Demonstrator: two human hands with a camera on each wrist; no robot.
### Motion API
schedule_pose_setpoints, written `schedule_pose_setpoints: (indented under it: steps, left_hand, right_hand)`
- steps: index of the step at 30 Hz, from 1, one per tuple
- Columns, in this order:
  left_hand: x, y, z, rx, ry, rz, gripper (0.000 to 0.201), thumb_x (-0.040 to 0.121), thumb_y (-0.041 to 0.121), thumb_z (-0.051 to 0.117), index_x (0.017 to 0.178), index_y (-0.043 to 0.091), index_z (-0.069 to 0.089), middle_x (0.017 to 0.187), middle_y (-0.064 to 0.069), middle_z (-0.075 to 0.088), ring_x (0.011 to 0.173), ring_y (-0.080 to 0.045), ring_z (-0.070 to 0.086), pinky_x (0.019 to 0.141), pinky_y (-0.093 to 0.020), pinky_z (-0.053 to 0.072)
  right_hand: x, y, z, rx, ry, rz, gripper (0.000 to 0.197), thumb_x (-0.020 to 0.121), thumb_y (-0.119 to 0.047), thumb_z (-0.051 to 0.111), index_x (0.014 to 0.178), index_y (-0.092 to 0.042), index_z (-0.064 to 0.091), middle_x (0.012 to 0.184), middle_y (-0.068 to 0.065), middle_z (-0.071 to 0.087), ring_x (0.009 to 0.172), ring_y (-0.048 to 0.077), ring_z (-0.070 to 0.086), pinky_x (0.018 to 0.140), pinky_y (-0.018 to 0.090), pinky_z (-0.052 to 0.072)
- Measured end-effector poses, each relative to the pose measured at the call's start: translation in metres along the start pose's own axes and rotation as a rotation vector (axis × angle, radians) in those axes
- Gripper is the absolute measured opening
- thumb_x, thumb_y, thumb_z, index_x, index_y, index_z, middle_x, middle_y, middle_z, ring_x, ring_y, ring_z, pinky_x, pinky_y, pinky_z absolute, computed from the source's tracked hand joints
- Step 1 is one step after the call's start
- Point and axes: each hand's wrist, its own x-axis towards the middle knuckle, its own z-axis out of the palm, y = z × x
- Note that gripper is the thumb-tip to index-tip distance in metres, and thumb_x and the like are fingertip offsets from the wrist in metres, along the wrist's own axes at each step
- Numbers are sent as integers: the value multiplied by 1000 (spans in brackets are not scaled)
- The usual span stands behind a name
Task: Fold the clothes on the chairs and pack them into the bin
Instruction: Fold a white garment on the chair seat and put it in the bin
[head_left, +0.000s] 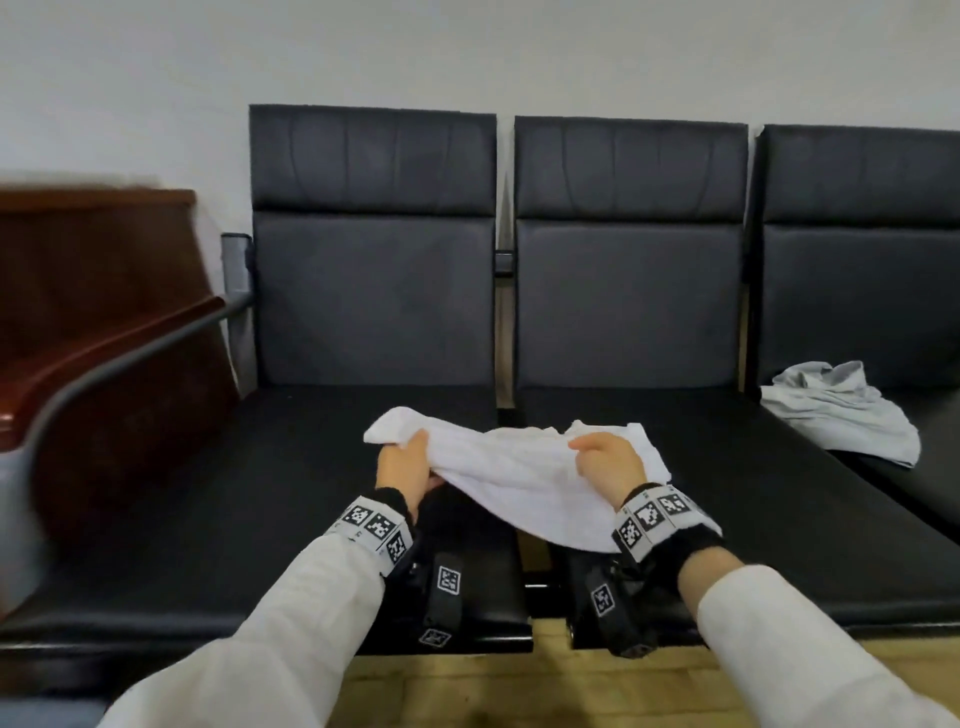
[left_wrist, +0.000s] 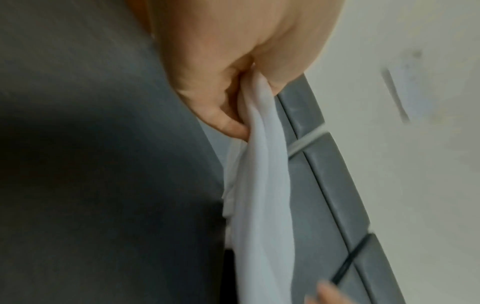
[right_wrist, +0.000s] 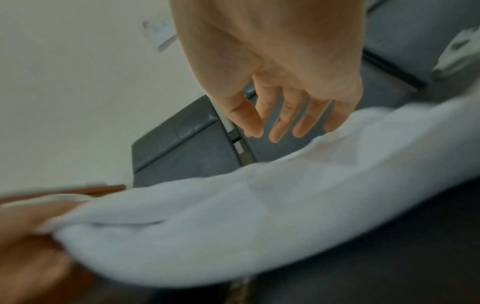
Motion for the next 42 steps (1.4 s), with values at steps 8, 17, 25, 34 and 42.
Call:
schedule_pose_setpoints:
  steps: [8, 17, 25, 34, 42]
  left_hand:
    - [24, 3, -111, -18, 351, -122, 44, 85, 22, 63, 123, 4, 55, 114, -16, 62, 98, -32, 61, 86, -39, 52]
    - [27, 19, -157, -339, 311, -116, 10, 85, 4, 53, 90, 10, 59, 91, -13, 62, 80, -12, 62, 74, -25, 50]
    - [32, 15, -201, -100, 410, 23, 26, 89, 10, 61, 112, 0, 57, 103, -14, 61, 82, -21, 60, 66, -30, 52]
    - [35, 22, -208, -170, 492, -85, 52, 86, 41, 59, 127, 9, 53, 113, -13, 64, 103, -28, 63, 88, -42, 53]
    - [31, 18, -213, -65, 552, -54, 38, 84, 4, 42, 121, 4, 51, 116, -18, 59, 105, -33, 59, 97, -46, 47]
  right_hand:
    - [20, 26, 5, -384, -179, 104, 65, 66, -30, 78, 123, -8, 56, 122, 9, 58, 101, 22, 56, 81, 28, 44]
    - [5, -11, 49, -514, -444, -120, 22, 81, -21, 71, 102, -13, 71, 97, -3, 61, 102, 16, 58, 76, 19, 45]
    - [21, -29, 57, 218, -30, -131, 3, 94, -20, 55, 96, -20, 57, 100, 5, 65, 91, 21, 65, 84, 39, 54]
    - [4, -35, 87, -154, -460, 282, 40, 79, -47, 71, 79, -10, 55, 73, 5, 54, 55, 15, 53, 52, 23, 47]
    - [14, -35, 86, 386, -361, 201, 35, 85, -24, 63, 111, 0, 62, 90, 12, 66, 81, 29, 59, 72, 34, 47]
